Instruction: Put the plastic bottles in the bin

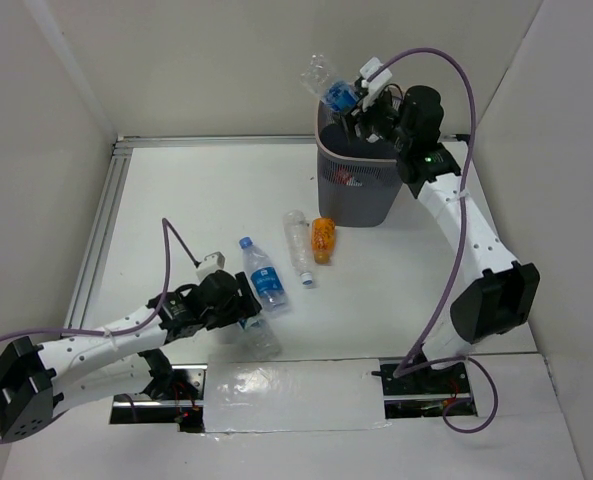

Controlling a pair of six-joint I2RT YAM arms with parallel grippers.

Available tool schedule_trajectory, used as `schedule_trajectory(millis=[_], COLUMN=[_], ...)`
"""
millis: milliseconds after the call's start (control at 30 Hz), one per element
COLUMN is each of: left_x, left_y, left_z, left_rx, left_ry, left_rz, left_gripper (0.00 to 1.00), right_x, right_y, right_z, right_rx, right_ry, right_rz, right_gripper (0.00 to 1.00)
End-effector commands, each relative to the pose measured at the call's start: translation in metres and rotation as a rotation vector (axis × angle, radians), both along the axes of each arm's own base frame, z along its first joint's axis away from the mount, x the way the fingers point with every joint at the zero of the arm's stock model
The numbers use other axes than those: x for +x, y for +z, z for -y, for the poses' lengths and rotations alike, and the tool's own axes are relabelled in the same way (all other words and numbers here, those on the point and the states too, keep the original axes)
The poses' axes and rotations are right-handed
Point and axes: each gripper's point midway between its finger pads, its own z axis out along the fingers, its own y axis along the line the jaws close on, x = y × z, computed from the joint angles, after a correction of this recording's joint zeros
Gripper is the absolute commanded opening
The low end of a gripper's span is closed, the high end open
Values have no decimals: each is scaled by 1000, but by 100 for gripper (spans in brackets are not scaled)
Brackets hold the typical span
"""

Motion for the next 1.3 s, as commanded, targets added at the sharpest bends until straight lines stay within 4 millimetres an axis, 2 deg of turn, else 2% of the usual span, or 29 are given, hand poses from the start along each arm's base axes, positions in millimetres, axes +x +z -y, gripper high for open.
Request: schedule_trajectory(millis=[0,33,100,133,267,300,333,400,500,533,600,667,700,733,767,833,900,933,1000,1033,1100,1133,1200,1267], left_x=[14,13,14,14,13,13,12,13,11,11,10,8,6,6,8,10,7,12,14,19,23,32,42,60], left_y=[6,4,0,-3,-11,-11,-15,-18,-20,-20,-21,-16,-16,-9,0,18,32,55,80,109,138,171,208,265], left_z=[9,9,9,9,9,9,9,9,8,9,7,6,3,0,-2,-3,-9,-7,-6,-2,1,7,13,24], left_rx=[-7,1,10,17,40,40,55,77,115,127,140,149,155,168,158,151,156,124,100,64,38,9,-20,-64], left_ry=[-23,-23,-23,-24,-24,-24,-28,-38,-43,-46,-47,-50,-50,-44,-37,-35,-36,-41,-67,-94,-123,-140,-155,-155], left_rz=[72,65,57,50,30,30,27,17,-5,-3,-14,-10,-15,-12,7,34,49,103,156,228,300,390,500,661], left_gripper=[100,100,100,100,100,100,100,98,91,88,74,58,46,40,35,24,21,18,17,15,14,14,14,14], right_x=[3,7,11,11,7,6,3,-5,-24,-28,-40,-46,-52,-56,-65,-73,-86,-88,-95,-99,-102,-105,-114,-123], right_y=[7,-1,0,-6,5,1,10,4,-1,-2,-12,-22,-25,-26,-29,-27,-29,-30,-35,-42,-47,-50,-61,-73], right_z=[22,25,34,34,45,49,47,51,43,45,45,47,46,46,47,47,47,47,48,49,54,57,59,58], right_rx=[72,67,84,87,133,139,139,127,124,125,121,103,92,64,52,10,-6,-22,-39,-55,-62,-63,-67,-73], right_ry=[-22,-21,-30,-9,19,18,32,73,171,182,215,235,246,261,285,302,314,316,318,321,311,313,329,342], right_rz=[-53,-74,-95,-126,-155,-180,-171,-214,-271,-275,-306,-310,-319,-298,-300,-251,-229,-213,-212,-221,-235,-234,-241,-251], right_gripper=[84,89,98,100,100,100,100,100,100,100,100,91,87,84,73,61,45,29,10,0,0,0,0,0])
